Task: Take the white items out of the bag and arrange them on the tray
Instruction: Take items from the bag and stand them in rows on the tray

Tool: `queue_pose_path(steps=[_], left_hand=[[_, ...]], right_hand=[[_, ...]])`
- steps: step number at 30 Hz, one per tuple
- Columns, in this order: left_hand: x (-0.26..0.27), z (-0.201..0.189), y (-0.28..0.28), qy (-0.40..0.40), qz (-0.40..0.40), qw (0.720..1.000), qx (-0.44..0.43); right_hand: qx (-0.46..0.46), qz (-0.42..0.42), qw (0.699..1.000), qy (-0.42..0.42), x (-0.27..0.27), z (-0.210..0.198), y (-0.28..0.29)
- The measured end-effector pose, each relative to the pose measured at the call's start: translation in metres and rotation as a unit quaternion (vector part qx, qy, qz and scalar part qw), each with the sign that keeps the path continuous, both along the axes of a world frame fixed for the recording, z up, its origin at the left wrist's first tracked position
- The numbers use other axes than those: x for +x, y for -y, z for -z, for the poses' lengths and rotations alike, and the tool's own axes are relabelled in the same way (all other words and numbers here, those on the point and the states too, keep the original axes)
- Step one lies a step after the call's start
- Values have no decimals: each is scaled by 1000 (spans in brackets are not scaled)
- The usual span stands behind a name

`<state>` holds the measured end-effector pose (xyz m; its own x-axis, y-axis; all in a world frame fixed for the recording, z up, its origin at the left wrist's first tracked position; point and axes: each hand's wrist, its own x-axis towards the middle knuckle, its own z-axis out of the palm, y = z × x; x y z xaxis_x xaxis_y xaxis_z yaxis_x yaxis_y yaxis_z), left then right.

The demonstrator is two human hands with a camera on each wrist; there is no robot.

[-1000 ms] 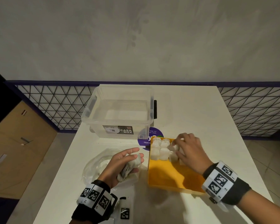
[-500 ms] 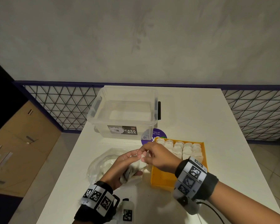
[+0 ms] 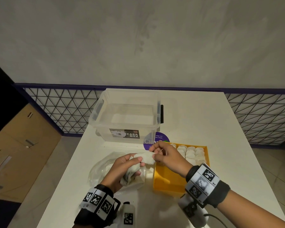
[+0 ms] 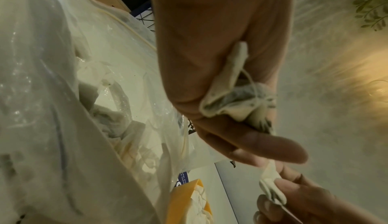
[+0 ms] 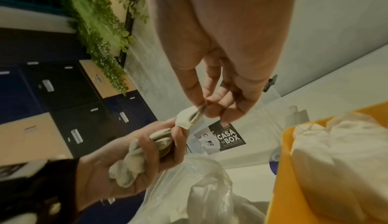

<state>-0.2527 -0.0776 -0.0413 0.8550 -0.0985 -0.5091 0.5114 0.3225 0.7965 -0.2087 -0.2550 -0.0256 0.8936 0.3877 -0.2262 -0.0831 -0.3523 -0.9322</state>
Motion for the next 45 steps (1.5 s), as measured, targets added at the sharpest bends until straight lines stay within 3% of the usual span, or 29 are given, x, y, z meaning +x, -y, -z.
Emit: queue_pose_path(steps=[6, 10, 17, 24, 29, 38, 45], left_hand=[[1, -4, 4, 29, 27, 999, 37], [4, -5, 4, 42, 37, 996, 64], [6, -5, -2, 44, 25, 996, 71], [6, -1, -7, 35, 6, 998, 52], [7, 0, -6, 25, -3, 999, 38], [3, 0, -9, 22, -11, 999, 37], [1, 1, -11, 11, -12, 999, 39]], right_hand=[[-87, -73, 993, 19, 5, -4, -8], [-77, -132, 988, -6, 13, -6, -11], [-29, -89, 995, -18, 26, -14, 4], [-152, -20, 984, 88, 43, -19, 43], [-302, -51, 943, 127, 38, -4, 50], [-333, -92, 936, 61, 33, 45, 20], [-412, -99, 895, 140, 40, 63, 11]])
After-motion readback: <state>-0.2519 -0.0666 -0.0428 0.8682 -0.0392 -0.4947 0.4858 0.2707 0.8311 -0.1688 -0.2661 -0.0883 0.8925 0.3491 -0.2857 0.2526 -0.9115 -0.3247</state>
